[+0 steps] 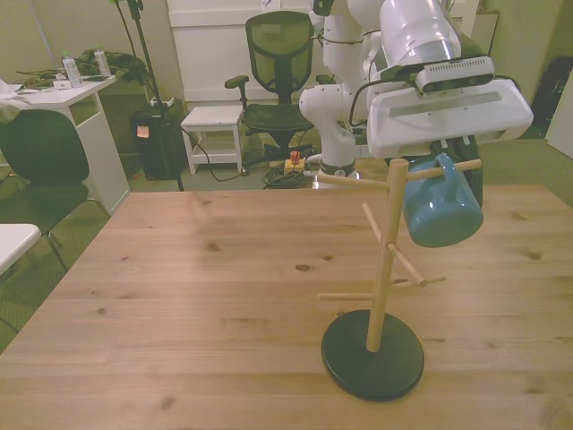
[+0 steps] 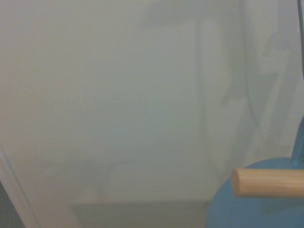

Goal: Unload the mug

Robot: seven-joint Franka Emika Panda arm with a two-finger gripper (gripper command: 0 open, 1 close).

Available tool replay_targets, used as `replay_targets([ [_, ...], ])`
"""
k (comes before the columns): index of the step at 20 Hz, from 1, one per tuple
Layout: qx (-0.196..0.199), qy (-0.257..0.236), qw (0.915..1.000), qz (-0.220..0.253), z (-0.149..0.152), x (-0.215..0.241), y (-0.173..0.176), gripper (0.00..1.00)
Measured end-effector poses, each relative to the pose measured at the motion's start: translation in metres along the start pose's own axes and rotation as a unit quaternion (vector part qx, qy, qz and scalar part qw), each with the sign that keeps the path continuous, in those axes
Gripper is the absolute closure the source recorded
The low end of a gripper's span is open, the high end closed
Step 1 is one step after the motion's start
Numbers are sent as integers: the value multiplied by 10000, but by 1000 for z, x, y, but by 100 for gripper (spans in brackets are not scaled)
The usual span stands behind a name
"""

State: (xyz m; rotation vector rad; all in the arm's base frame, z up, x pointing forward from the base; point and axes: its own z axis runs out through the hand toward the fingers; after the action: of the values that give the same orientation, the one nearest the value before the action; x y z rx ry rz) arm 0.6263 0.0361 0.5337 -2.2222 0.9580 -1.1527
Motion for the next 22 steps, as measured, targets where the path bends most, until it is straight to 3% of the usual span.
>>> replay_targets([
  [22, 191, -286, 9982, -501, -1, -34, -19, 100],
])
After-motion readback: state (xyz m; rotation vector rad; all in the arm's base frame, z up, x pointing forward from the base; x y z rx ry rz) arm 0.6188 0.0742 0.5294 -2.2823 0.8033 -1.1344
